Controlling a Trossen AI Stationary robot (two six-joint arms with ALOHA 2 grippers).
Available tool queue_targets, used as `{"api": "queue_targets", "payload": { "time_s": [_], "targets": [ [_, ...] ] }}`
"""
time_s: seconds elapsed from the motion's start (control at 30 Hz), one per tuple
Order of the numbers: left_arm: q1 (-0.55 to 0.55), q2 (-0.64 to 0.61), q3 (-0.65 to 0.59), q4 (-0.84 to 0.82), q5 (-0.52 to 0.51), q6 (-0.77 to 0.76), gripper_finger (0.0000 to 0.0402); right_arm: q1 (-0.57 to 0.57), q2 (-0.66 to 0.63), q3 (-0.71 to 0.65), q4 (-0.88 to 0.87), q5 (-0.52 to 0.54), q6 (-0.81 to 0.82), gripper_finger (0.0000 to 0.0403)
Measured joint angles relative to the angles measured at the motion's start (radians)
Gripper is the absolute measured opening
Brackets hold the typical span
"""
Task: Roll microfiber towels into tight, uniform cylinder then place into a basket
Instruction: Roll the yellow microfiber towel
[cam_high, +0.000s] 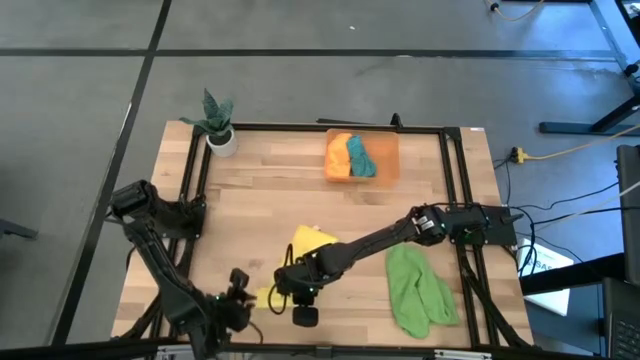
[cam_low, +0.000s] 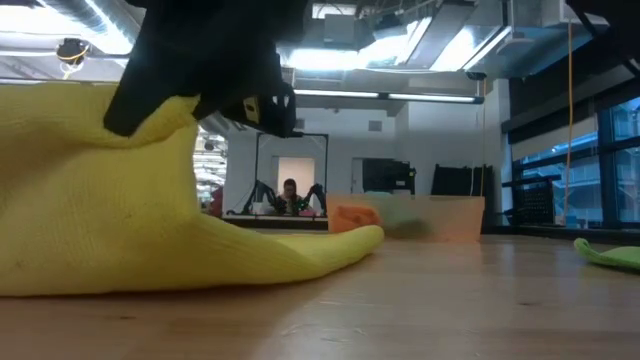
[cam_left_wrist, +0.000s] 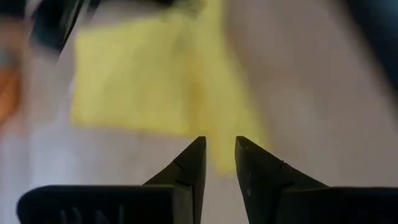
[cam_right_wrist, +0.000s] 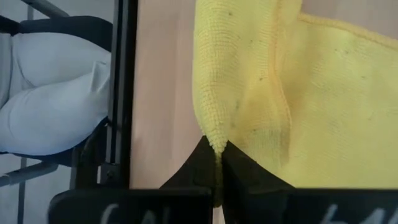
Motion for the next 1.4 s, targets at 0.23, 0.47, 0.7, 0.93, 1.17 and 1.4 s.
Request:
{"api": "queue_targets", "payload": {
  "time_s": [0.23,0.47,0.7,0.93,1.17,1.4],
  "targets": [
    [-0.005,0.000,0.002,0.122,0.049,0.038,0.0077,-0.016,0.000,0.000,0.001,-0.021,-0.004,0.0006],
    [-0.005,0.002,-0.041,0.116,0.066,-0.074,0.0077,-0.015,0.000,0.000,0.015,-0.025,-0.003,0.0006],
    [0.034,0.002,-0.073,0.123,0.066,-0.145,0.0077,-0.015,0.000,0.000,0.021,-0.025,0.016,0.0006],
    [0.067,0.003,-0.078,0.114,0.079,-0.180,0.0077,-0.014,0.000,0.000,0.019,-0.025,0.015,0.0006],
    [0.079,0.003,-0.078,0.115,0.142,-0.235,0.0077,-0.014,0.000,0.000,0.017,-0.025,0.012,0.0006],
    [0.096,0.045,-0.078,0.128,0.147,-0.243,0.0077,-0.013,0.000,0.000,0.017,-0.025,0.015,0.0006]
  ]
}}
